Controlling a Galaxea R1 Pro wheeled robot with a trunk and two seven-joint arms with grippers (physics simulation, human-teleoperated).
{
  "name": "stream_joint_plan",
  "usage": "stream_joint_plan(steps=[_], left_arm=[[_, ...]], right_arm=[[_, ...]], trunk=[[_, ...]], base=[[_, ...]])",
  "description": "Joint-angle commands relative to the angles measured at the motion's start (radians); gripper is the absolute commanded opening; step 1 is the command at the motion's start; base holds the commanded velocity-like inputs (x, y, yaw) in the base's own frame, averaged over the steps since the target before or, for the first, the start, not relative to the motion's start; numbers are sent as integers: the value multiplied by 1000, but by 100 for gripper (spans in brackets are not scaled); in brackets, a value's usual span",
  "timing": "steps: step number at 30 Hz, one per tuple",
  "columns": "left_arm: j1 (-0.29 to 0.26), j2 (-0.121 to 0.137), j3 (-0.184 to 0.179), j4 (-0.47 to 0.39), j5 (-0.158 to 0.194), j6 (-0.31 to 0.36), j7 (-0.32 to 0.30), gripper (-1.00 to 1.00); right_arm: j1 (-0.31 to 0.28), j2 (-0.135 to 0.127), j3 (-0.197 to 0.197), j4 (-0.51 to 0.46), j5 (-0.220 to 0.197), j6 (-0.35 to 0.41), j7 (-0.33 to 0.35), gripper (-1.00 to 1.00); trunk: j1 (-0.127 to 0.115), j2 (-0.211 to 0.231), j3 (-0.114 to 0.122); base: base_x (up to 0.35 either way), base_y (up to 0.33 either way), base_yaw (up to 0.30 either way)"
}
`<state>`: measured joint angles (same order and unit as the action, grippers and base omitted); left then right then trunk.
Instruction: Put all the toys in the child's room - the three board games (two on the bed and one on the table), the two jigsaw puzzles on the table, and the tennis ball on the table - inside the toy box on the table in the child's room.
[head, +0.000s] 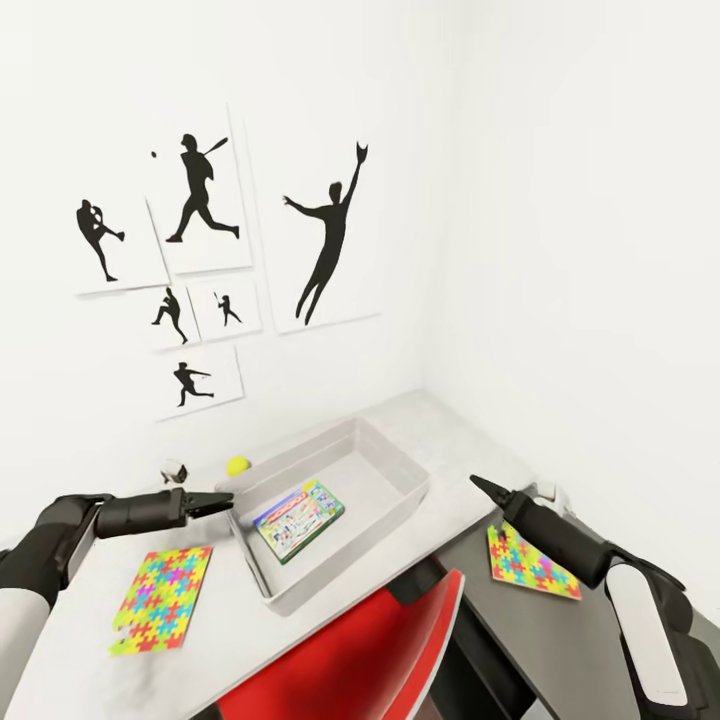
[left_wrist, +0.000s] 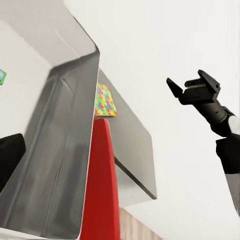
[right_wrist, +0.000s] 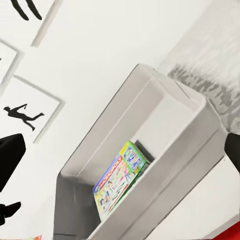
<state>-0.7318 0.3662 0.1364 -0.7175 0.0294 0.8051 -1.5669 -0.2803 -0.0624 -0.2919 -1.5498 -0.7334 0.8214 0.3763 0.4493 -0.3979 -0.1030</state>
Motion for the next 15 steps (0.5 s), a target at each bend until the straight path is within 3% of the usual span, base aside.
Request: stream_joint_plan(steps=[1,5,9,15], left_arm=[[1,4,0,-1,10,7,-4,100],[13,36,-1,-12,66,-11,-4,100],[33,48,-1,-50,94,-16,-4,100],[103,53,-3,-197,151,-6,-4,100]], right_arm=[[-2,0,-2,0,2,-2,11,100],[-3,-1,-5,2,4,-29,79,100],[-3,-2,-6,4,3,-36,110,100],[-2,-1,-6,4,-4,-37,131,100]], trunk=[[1,-2,-1],[1,-2,6],[1,-2,12],[1,-2,20]], base=[[0,0,-63],[0,0,-116],[0,0,-162],[-78,0,-191]])
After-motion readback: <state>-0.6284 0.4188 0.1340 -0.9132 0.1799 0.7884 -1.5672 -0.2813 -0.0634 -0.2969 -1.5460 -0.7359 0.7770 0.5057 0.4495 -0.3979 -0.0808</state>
